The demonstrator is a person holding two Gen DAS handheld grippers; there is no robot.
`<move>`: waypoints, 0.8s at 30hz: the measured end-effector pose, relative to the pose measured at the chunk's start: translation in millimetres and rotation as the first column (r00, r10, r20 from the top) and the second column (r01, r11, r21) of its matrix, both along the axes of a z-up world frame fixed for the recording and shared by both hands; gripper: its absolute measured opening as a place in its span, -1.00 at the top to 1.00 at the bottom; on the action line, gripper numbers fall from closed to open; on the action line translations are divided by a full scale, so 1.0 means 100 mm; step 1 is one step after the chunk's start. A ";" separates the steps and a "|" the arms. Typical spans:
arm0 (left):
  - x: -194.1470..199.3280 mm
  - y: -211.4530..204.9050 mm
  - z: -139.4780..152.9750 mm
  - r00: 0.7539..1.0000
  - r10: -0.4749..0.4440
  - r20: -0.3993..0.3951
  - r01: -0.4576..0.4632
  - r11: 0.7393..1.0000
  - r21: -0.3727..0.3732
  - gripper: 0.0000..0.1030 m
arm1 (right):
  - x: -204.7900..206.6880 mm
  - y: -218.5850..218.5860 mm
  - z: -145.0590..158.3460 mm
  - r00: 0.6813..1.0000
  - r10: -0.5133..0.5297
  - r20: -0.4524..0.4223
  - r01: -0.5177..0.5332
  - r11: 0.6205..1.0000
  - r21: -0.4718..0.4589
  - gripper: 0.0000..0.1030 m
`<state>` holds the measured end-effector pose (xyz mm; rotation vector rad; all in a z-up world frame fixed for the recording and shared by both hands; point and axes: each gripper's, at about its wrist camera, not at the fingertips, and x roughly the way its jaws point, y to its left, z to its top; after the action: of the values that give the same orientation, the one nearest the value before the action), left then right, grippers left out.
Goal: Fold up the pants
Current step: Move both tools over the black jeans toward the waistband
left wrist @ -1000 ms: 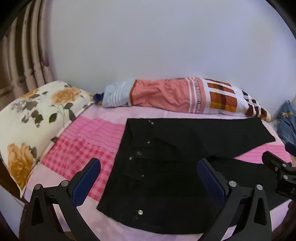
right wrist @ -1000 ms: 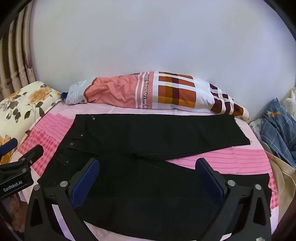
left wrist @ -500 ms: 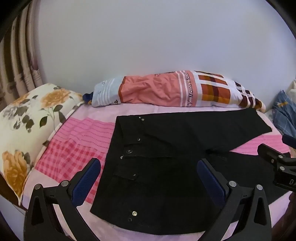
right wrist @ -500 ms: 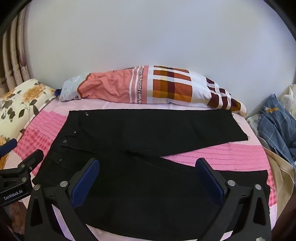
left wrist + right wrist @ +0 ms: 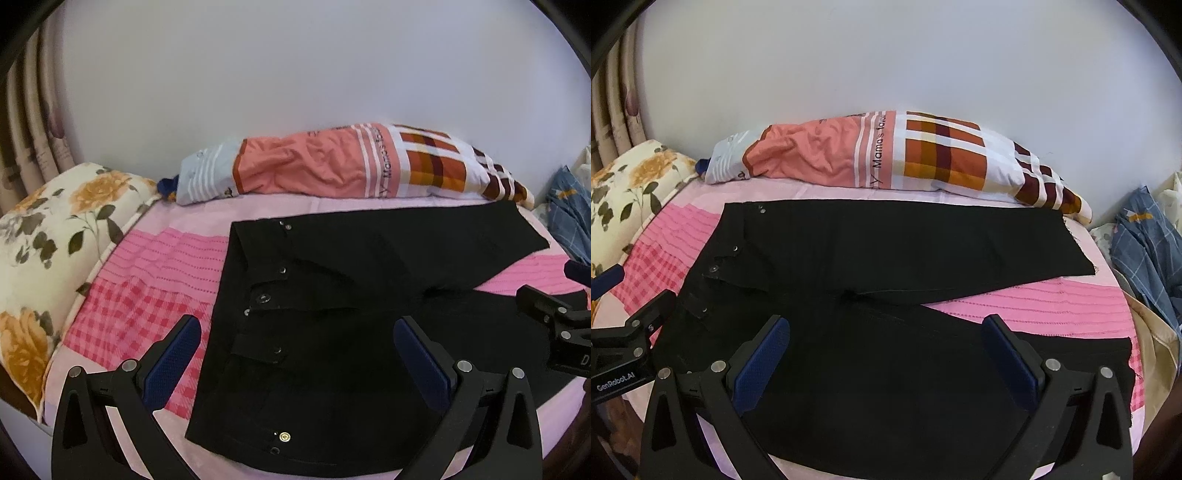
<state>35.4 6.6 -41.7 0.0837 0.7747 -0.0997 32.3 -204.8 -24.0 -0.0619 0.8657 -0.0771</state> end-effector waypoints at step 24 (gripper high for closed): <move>0.79 0.32 -0.39 1.000 -0.024 -0.014 0.025 0.999 0.027 -1.00 | 0.46 0.15 -0.39 0.994 0.056 -0.099 -0.056 0.998 0.002 -0.99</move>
<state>114.8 39.1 -81.0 0.1188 0.7884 -0.1131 78.2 -189.8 -63.4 -0.0906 0.9626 -0.0222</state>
